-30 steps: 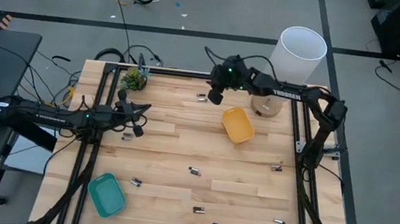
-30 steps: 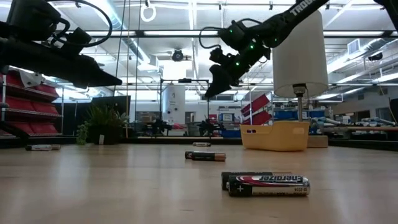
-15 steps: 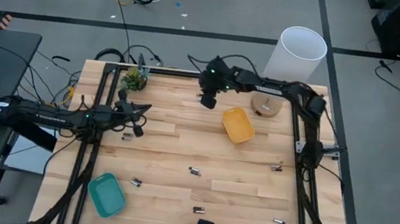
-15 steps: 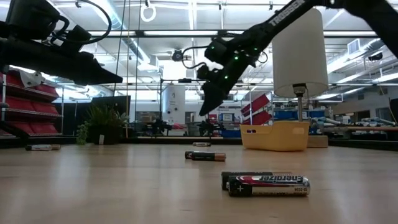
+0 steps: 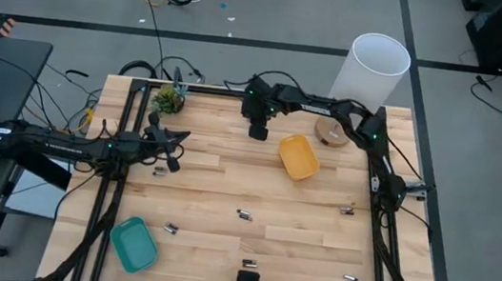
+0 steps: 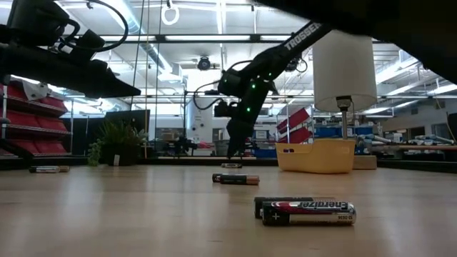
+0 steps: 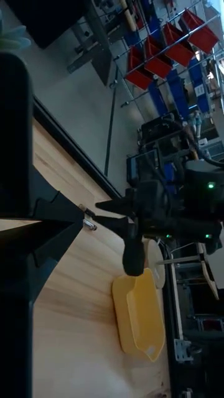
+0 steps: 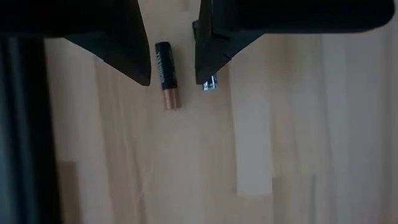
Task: Sort batteries
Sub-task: Put the black battery into the yellow bin
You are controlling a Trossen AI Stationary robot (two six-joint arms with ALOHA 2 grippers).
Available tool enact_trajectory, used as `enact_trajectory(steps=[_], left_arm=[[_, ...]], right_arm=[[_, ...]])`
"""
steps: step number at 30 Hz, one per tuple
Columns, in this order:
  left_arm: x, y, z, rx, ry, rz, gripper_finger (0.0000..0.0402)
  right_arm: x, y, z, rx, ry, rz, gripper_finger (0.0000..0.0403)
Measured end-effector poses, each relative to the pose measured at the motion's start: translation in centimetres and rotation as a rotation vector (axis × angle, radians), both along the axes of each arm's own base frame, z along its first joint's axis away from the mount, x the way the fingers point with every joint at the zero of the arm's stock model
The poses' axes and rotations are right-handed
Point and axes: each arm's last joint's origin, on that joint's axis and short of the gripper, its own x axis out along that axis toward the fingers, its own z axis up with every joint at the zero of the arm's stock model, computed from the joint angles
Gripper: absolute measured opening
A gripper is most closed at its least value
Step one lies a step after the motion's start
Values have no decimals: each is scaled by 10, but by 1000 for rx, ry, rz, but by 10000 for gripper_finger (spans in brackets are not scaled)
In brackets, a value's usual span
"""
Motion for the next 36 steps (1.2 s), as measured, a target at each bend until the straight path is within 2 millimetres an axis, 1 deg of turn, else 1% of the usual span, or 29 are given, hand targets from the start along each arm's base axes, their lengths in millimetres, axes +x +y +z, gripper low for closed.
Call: enact_trajectory(steps=[2, 6, 12, 18, 24, 27, 32, 36], left_arm=[[0, 0, 0, 1, 0, 0, 17], [0, 0, 0, 2, 1, 0, 17], [0, 0, 0, 3, 0, 0, 17], [0, 0, 1, 4, -8, 0, 17], [0, 0, 1, 1, -10, 0, 17], [0, 0, 1, 2, -11, 0, 17], [0, 0, 2, 2, -19, 1, 17], [0, 0, 5, 8, -53, 4, 17]], right_arm=[[0, -1, -5, 1, 17, -2, 107], [-2, -5, -4, -7, 9, -10, 97], [-11, -14, -4, 13, 40, -28, 89], [-23, -23, -7, -1, 109, 61, 83], [-21, -31, -4, -83, 80, 124, 83], [-20, -31, -4, -100, 68, 171, 79], [-23, -30, -5, -16, 43, 222, 63], [-30, -34, -5, 80, -6, 256, 51]])
